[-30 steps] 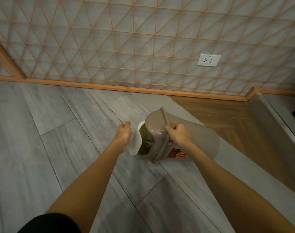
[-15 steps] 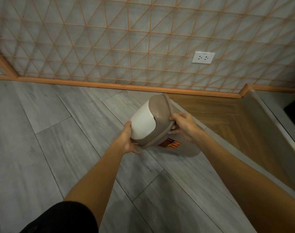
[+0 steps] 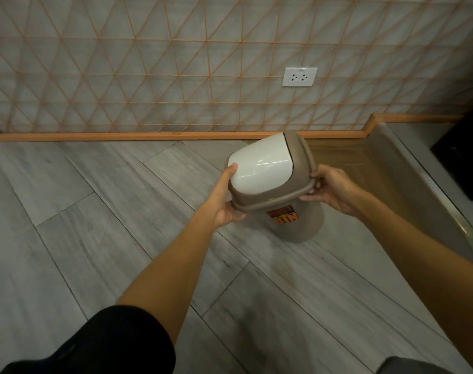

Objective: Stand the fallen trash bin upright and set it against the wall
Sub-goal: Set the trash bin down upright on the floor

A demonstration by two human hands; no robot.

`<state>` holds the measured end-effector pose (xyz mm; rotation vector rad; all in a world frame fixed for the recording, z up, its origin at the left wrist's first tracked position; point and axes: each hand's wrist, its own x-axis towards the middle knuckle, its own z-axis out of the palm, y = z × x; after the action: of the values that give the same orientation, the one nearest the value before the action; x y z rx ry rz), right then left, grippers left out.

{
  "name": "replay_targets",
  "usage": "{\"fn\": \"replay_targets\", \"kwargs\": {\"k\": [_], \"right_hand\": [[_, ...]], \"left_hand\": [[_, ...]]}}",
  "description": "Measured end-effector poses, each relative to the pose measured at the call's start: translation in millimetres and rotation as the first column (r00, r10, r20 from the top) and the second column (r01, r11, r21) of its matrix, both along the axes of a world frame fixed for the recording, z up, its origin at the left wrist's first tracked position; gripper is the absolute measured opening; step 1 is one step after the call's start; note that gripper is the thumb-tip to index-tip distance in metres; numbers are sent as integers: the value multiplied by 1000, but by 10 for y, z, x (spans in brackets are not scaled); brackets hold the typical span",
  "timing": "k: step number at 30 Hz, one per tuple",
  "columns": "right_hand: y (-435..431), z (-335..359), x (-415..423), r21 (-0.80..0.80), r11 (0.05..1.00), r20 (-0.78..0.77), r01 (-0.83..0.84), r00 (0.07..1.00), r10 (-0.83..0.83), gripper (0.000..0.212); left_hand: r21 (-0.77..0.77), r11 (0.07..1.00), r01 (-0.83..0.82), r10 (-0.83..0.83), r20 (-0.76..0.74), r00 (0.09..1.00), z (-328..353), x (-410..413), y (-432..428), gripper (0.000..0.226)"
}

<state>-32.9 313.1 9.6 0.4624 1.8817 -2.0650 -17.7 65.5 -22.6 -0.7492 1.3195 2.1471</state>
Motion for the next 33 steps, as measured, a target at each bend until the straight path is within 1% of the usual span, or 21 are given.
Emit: {"fn": "replay_targets", "kwargs": {"k": [1,2,4,6,11,15,19,20,21,22,23,24,25,26,27,28,29,30,31,32,33], "right_hand": [[70,5,0,42,999,-1,5,1000,-5,7],[145,6,1,84,996,1,7,1000,-8,12],[293,-13,4,135,990,6,27,1000,-28,31],[417,-34,26,144,988,-1,54,999,-54,42],[568,-181,128,135,983,11,126,992,-128,43],[505,-314,249,111,982,33,153,987,-157,33],[400,-297,263,132,983,28,126,991,-131,32],[382,-279,263,159,981,32,109,993,-116,31],[371,-260,264,203,976,35,83,995,-92,31],[372,-233,269,270,962,39,45,998,-58,30],[392,-204,274,361,932,39,-2,999,-13,33],[426,-173,284,473,880,29,-42,999,32,40],[470,-143,294,586,809,-6,-48,998,64,51],[510,-104,316,680,733,-76,-13,993,88,60],[541,-63,352,737,675,-172,48,978,118,66],[558,-25,402,758,644,-266,101,950,165,71],[565,0,458,760,638,-339,125,913,225,76],[558,10,516,760,640,-383,116,875,295,81],[541,-2,568,773,628,-402,94,838,369,87],[513,-35,608,800,595,-403,75,802,441,92],[483,-91,626,835,547,-392,65,768,507,97]], "left_hand": [[-11,1000,11,-11,7,1000,52,-15,47,65],[-21,999,24,-24,7,1000,102,-24,96,60],[-33,997,65,-66,-10,998,177,-37,206,59],[-58,992,113,-115,-28,993,238,-62,323,57],[-173,963,208,-220,-55,974,370,-103,558,44],[-172,956,237,-252,-67,966,393,-37,605,40],[-198,969,147,-163,-69,984,398,17,550,54],[-214,967,138,-160,-88,983,409,28,534,62],[-253,958,132,-163,-105,981,410,33,526,76],[-334,935,118,-164,-114,980,396,27,519,92],[-455,886,92,-171,-136,976,368,22,507,103],[-588,807,53,-203,-193,960,344,33,487,107],[-714,700,-11,-278,-286,917,336,64,460,106],[-811,574,-115,-394,-396,829,336,106,419,104],[-856,453,-250,-532,-485,695,337,149,359,101],[-853,358,-380,-659,-519,545,333,181,293,98],[-825,296,-481,-754,-511,413,309,202,236,96],[-795,263,-547,-816,-486,314,264,218,199,94],[-777,254,-576,-850,-464,251,207,232,186,94],[-775,258,-577,-865,-451,219,149,242,192,95],[-782,262,-565,-873,-441,206,91,247,209,97]]}}
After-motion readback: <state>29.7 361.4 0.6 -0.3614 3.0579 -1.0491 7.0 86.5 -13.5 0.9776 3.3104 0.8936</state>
